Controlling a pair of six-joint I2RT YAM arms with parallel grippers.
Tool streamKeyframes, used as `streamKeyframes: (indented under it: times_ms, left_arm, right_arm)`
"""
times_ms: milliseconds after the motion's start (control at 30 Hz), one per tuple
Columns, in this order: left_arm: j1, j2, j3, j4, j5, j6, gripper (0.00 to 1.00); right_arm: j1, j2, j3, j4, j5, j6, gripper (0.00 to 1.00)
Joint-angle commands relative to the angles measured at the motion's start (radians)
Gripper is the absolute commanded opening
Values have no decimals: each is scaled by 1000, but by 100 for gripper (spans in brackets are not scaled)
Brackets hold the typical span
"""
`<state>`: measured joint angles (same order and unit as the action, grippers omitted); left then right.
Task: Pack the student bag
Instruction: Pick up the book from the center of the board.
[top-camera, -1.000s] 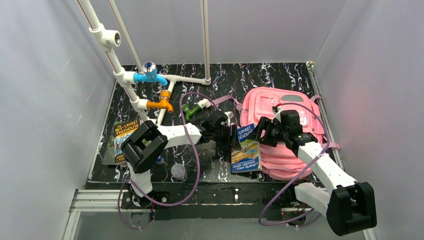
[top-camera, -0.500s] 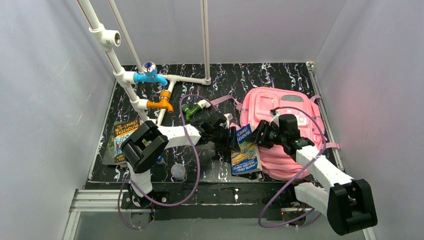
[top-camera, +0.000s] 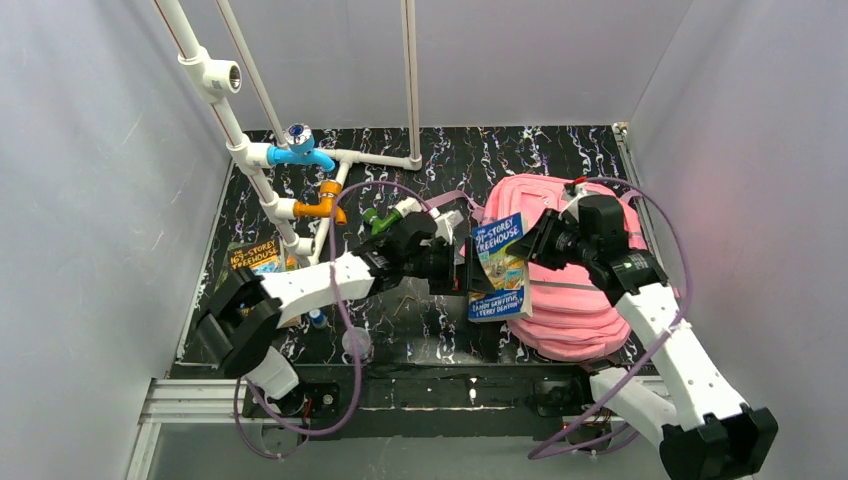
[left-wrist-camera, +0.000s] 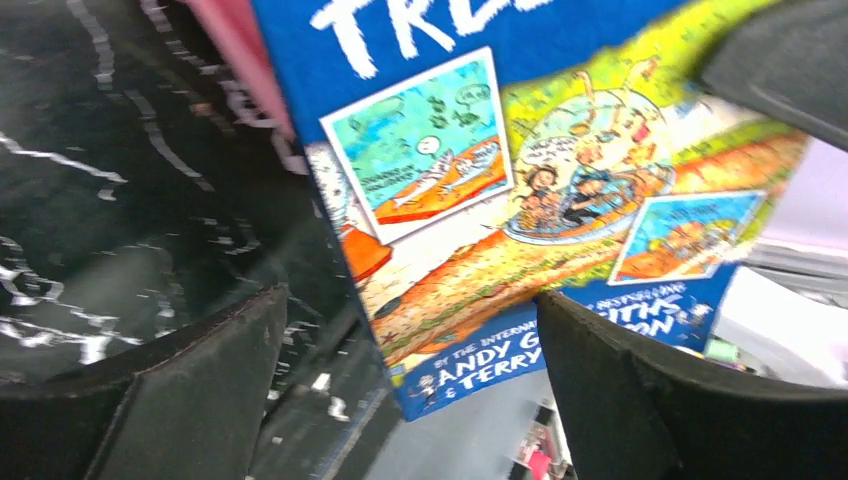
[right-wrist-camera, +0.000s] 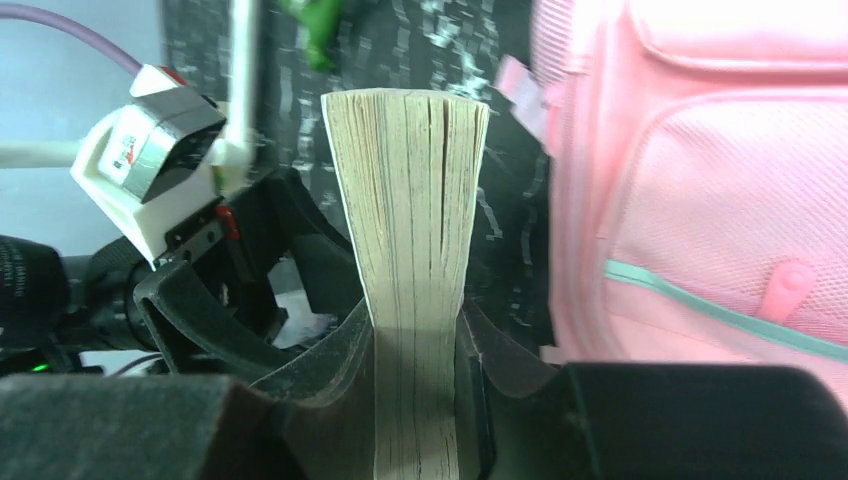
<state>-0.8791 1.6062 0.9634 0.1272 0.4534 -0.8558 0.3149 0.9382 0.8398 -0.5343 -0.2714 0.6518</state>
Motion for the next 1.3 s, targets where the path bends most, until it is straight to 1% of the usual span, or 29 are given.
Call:
streamKeyframes:
  times_ms: [0,100,200,300,400,467,500,533,567,600,633,667,700,733,767,800,833,867,900,967,1033,1067,1133,1200,1267]
  left_arm:
    - [1,-173,14,19,98,-74,98]
    - [11,-251,29,19,110,-108,98]
    - [15,-323,43,18,115,-119,98]
    - [17,-402,47,19,120,-106,98]
    - [24,-486,9,10,99,-100,98]
    - [26,-535,-20,12,80,-92,98]
    - [26,-549,-25,13,77,-87,97]
    - [28,-557,-25,15,80,-81,90]
    - [28,-559,-14,19,89,-74,81]
    - [27,-559,-3,26,99,-69,72]
    - [27,-556,6,38,112,-64,62]
    - [27,-552,17,44,122,-55,49]
    - [27,-549,26,42,122,-38,31]
    - [30,-551,33,21,108,-21,14]
    - [31,-558,40,-15,82,3,0]
    - [31,-564,52,-72,40,44,0]
    - [31,-569,76,-156,-20,125,0]
    - [30,-566,104,-248,-65,202,0]
    - [29,-559,135,-337,-110,276,0]
    - [21,-540,190,-482,-163,432,0]
    - [-6,-520,249,-611,-195,590,0]
    - [-20,-511,267,-662,-202,662,0]
    - [-32,-494,297,-742,-168,781,0]
    - [-33,-490,314,-784,-163,840,0]
    - [-33,-505,312,-774,-166,851,0]
  right_arm:
    - [2,-70,158,-79,-93,75,1]
    - [2,-115,197,-75,-136,87,1]
    - [2,-155,199,-2,-228,150,1]
    - [2,-204,160,163,-327,265,1]
    - [1,-238,116,346,-389,400,1]
    - [2,-242,107,406,-408,446,1]
    - [2,-243,102,425,-411,459,1]
    - [1,-245,99,435,-410,466,1]
    - [1,-245,97,435,-403,468,1]
    - [1,-244,93,436,-402,462,7]
    - [2,-240,89,431,-405,450,18]
    - [3,-230,97,402,-412,421,32]
    - [1,-217,125,331,-402,349,42]
    - [2,-198,183,184,-352,244,54]
    - [2,-175,250,27,-269,123,65]
    - [1,-150,313,-125,-164,13,72]
    - [1,-129,355,-232,-41,-71,78]
    - [2,-113,385,-295,24,-149,82]
    - [2,-105,400,-332,57,-210,84]
    - [2,-106,398,-331,19,-316,87]
    - [3,-115,376,-279,-81,-406,90]
    - [3,-118,369,-236,-130,-433,92]
    - [3,-114,365,-179,-213,-473,93]
    - [3,-100,363,-135,-292,-487,95]
    - [3,-73,353,-123,-311,-452,95]
